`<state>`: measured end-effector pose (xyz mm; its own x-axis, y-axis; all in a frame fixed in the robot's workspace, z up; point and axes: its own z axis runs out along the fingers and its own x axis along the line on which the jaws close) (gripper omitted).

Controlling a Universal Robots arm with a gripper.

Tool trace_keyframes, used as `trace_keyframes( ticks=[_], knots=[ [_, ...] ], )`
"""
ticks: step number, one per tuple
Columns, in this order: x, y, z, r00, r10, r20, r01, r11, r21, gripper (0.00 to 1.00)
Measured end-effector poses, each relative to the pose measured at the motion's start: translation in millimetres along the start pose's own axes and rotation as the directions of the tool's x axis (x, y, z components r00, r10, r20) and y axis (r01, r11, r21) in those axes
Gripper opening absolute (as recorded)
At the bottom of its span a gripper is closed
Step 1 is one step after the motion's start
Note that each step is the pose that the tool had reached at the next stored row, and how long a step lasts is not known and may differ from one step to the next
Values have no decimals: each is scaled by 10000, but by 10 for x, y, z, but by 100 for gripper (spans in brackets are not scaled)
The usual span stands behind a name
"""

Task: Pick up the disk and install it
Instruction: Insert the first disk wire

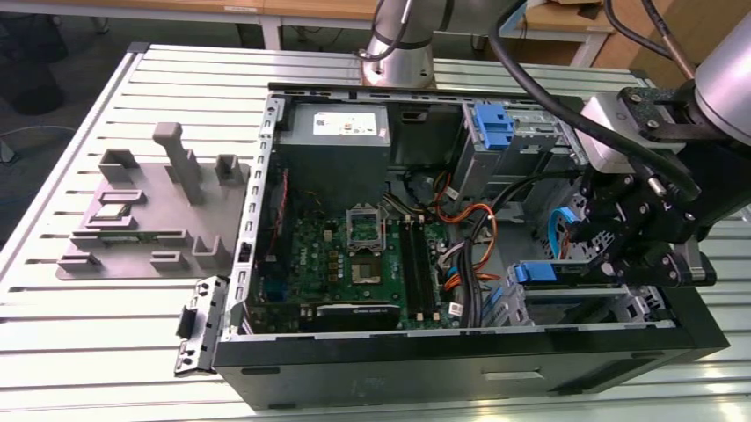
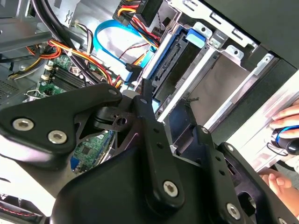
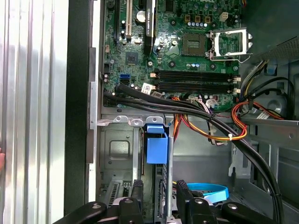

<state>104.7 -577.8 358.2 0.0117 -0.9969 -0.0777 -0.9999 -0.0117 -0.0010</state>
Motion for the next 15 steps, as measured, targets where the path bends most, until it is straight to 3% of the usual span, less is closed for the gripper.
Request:
trace_keyframes(
  ticks=[5, 11, 12, 13, 15],
  knots=[
    [-7, 0, -89, 10000, 0, -1, 0, 10000, 0, 42],
    [-10, 0, -133, 10000, 0, 2, 0, 10000, 0, 42],
    [-11, 0, -134, 10000, 0, 9, 0, 10000, 0, 42],
    [-10, 0, -131, 10000, 0, 74, 0, 10000, 1, 42],
    [-15, 0, -128, 10000, 1, 96, -1, 10000, 1, 42]
  ],
)
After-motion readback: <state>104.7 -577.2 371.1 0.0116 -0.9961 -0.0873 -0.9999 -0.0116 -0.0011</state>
